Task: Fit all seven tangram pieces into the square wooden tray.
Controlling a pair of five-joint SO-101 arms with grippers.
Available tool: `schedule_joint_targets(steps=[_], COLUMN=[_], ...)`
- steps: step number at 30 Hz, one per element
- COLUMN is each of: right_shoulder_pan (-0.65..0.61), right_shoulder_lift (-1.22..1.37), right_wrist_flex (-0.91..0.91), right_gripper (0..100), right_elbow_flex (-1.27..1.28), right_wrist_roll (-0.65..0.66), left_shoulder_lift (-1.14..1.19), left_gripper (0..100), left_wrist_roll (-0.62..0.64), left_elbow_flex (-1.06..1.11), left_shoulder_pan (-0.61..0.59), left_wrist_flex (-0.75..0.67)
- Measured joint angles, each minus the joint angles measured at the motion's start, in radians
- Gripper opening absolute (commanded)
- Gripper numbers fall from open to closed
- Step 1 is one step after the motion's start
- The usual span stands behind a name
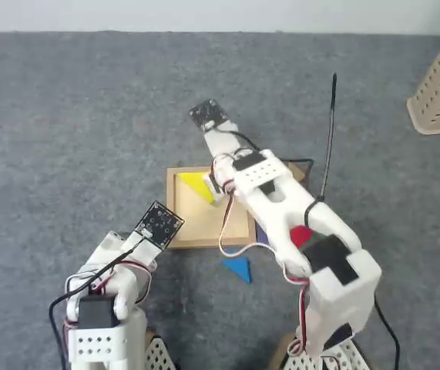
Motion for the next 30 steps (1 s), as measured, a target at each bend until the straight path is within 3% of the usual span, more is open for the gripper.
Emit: schedule_joint_targets(steps=[11,19,24,30], right_shoulder_pan=[0.006,0.031,0.14,0.272], right_shoulder_lift=[0.018,-0.29,-0.479,-0.5], right_wrist_flex=[0.014,0.273,0.477,0.637], right_gripper=[0.7,0.9,0.9,1.0], right_elbow_flex=[-0.057,-0.051,-0.051,0.048], right_wrist_roll=[0.0,0.003,0.003,0.003], left_shoulder_lift=[0.0,0.0,0.0,0.0], left_gripper=[3,3,3,3], left_wrist_roll=[0.0,0.0,0.0,0.0], left_elbow_flex=[0.0,0.0,0.0,0.0], left_shoulder_pan=[0.0,0.0,-0.003,-0.002], left_wrist_flex=[0.0,0.0,0.0,0.0])
